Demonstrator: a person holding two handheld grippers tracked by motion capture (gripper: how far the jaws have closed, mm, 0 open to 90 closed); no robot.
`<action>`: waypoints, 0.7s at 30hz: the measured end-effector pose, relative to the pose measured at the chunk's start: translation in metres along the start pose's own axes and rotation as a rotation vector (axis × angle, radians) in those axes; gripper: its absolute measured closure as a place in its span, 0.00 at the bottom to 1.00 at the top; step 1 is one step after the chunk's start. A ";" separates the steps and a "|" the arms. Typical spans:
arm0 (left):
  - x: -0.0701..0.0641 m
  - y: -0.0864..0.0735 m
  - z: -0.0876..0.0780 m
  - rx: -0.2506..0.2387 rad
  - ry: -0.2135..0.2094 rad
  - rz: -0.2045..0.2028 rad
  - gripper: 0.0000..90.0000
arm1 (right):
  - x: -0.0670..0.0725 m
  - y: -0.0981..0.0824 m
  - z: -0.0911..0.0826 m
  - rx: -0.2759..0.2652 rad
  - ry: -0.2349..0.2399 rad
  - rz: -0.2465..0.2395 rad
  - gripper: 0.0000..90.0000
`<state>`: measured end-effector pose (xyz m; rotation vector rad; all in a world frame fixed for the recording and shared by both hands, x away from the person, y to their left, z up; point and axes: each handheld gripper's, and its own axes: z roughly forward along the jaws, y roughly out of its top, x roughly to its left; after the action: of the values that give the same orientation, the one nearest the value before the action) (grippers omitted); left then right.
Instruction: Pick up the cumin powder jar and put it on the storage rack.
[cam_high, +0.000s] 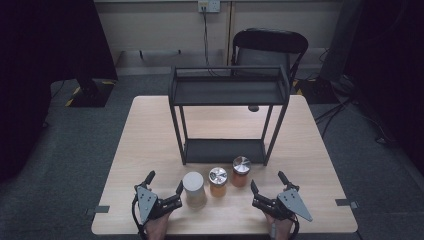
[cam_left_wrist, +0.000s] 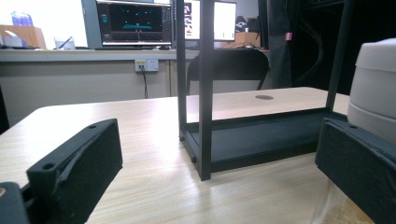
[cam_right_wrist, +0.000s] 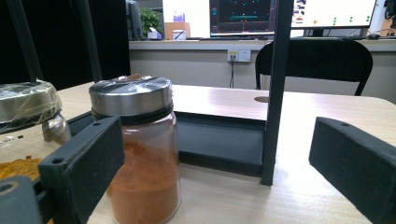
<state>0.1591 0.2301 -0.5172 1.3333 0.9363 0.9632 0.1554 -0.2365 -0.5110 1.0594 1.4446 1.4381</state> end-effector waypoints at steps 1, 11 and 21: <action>0.001 0.000 0.000 0.001 -0.003 -0.001 0.00 | 0.000 0.000 0.000 -0.001 0.001 -0.001 0.03; 0.003 0.001 -0.001 0.003 -0.010 -0.009 0.00 | 0.001 0.000 0.000 -0.003 -0.008 0.008 0.03; 0.004 0.005 0.000 0.025 -0.018 -0.013 0.00 | 0.000 -0.002 -0.001 -0.010 -0.006 0.005 0.03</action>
<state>0.1604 0.2342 -0.5126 1.3537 0.9450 0.9312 0.1545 -0.2363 -0.5127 1.0613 1.4304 1.4428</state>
